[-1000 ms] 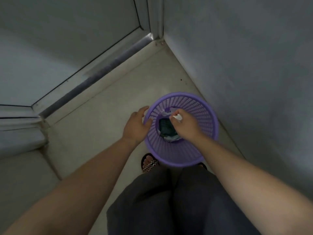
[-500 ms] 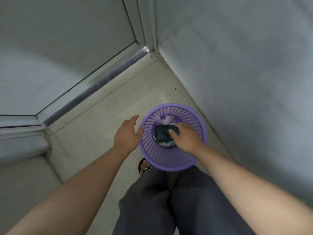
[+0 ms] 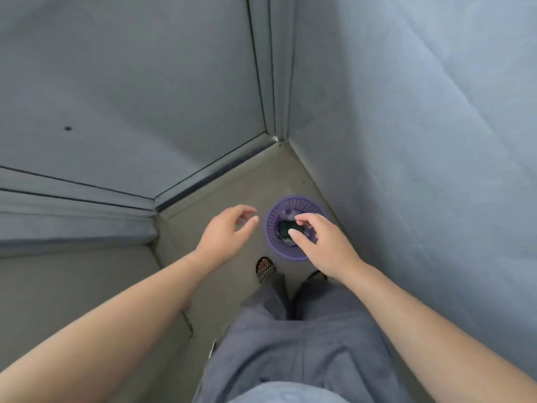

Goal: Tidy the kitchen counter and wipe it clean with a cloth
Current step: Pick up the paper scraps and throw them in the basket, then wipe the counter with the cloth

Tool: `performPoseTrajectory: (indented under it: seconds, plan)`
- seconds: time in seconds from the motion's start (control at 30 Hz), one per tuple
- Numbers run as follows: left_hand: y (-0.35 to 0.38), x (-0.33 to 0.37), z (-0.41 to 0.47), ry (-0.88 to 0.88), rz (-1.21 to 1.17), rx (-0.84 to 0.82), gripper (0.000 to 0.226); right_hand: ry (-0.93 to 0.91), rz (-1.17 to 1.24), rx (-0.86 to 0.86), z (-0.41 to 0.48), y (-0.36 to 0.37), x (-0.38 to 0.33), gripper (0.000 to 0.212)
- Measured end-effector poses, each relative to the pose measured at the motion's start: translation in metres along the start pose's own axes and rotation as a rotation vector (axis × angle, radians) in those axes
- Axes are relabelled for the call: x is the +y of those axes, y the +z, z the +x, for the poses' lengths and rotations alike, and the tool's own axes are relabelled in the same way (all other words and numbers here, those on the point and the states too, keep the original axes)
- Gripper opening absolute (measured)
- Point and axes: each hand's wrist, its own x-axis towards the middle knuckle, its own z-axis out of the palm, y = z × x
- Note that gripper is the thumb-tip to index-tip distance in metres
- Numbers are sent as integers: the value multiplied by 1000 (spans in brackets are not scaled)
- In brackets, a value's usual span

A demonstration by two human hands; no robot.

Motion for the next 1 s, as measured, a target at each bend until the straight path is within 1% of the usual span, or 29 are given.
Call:
performPoseTrajectory:
  seconds: [0.1,0.2,0.33,0.4,0.5,0.63,0.77,0.83,0.9,1.0]
  plan:
    - [-36,25,-44,-12,-129,15,17,-50,62,-11,-41,-19,-45,36]
    - [-58,37,-86,-8,-277,71,13,-107,82,-6,-73,-30,-71,27]
    - [-68,39,-141,26,-423,166,15,-163,118,-21,-103,-34,-85,19]
    - [-67,39,-163,26,-468,232,18,-183,121,-59,-112,-33,-87,18]
    - [-57,41,-188,-21,-558,358,19,-216,106,-142,-121,-32,-88,18]
    - [-33,45,-223,-119,-639,467,15,-290,21,-299,-125,-34,-94,17]
    - [3,51,-267,-264,-698,586,15,-396,-70,-433,-130,-36,-97,18]
    - [27,53,-294,-355,-751,669,14,-454,-126,-513,-137,-32,-93,19]
    - [48,54,-314,-439,-779,707,14,-500,-170,-561,-143,-29,-87,17]
    - [90,57,-354,-596,-847,834,13,-572,-267,-722,-162,-11,-74,19]
